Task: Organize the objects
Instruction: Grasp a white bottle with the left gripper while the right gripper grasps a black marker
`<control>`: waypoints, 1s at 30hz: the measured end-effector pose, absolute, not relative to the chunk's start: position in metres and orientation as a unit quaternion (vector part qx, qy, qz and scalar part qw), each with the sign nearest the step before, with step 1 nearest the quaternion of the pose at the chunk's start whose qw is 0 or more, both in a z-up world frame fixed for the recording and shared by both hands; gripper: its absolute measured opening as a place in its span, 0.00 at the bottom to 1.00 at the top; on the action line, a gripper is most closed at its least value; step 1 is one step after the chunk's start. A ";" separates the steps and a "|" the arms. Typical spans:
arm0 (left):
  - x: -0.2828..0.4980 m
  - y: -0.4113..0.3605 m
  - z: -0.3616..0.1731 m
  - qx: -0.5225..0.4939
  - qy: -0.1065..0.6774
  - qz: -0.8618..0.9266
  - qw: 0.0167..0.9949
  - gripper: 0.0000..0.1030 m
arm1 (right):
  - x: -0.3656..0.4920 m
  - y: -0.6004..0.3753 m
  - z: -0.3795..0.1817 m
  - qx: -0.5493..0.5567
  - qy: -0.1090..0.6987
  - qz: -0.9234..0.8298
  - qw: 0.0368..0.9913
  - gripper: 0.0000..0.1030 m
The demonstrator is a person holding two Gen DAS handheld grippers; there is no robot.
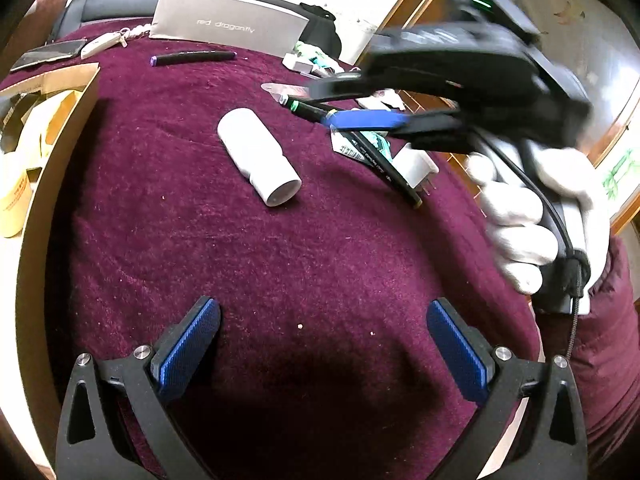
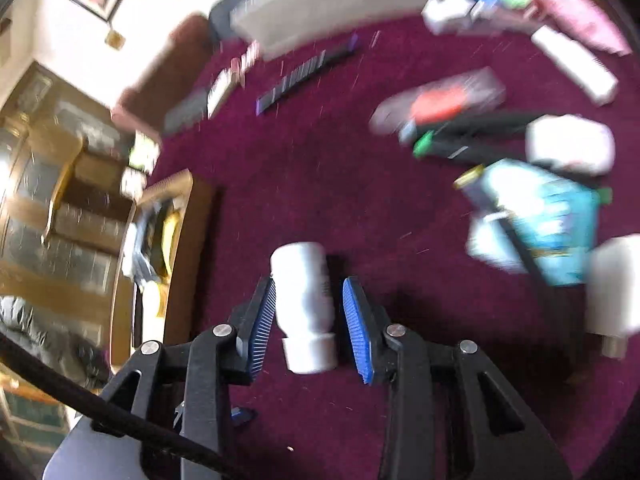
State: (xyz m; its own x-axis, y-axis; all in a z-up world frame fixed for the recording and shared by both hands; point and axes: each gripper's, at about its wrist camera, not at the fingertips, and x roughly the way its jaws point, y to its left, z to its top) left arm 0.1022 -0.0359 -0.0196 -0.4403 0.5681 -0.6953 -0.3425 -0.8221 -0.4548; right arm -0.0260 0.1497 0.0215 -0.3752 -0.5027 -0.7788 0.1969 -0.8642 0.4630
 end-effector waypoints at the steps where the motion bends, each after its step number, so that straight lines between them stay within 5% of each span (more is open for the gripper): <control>1: 0.103 -0.036 -0.019 -0.455 -0.126 0.839 0.272 0.98 | -0.018 0.163 0.029 0.495 -0.141 -0.835 0.193 0.42; 6: 0.086 -0.039 -0.011 -0.490 -0.165 0.814 0.264 0.94 | 0.005 0.216 0.029 0.428 -0.179 -0.878 0.122 0.48; 11: 0.045 -0.025 0.003 -0.476 -0.094 0.856 0.179 0.92 | 0.011 0.244 0.003 0.393 -0.226 -0.886 0.092 0.47; 15: 0.002 -0.009 -0.019 -0.508 -0.062 0.849 0.130 0.58 | 0.011 0.248 -0.001 0.388 -0.232 -0.887 0.099 0.47; 21: -0.012 0.029 -0.024 -0.472 0.060 0.873 0.108 0.27 | 0.013 0.234 -0.002 0.384 -0.212 -0.889 0.130 0.51; 28: 0.024 0.007 -0.022 -0.487 0.048 0.855 0.169 0.28 | 0.007 0.223 -0.016 0.408 -0.161 -0.893 0.100 0.50; 30: 0.041 -0.001 -0.021 -0.489 0.045 0.855 0.168 0.28 | 0.005 0.219 -0.023 0.423 -0.146 -0.889 0.096 0.30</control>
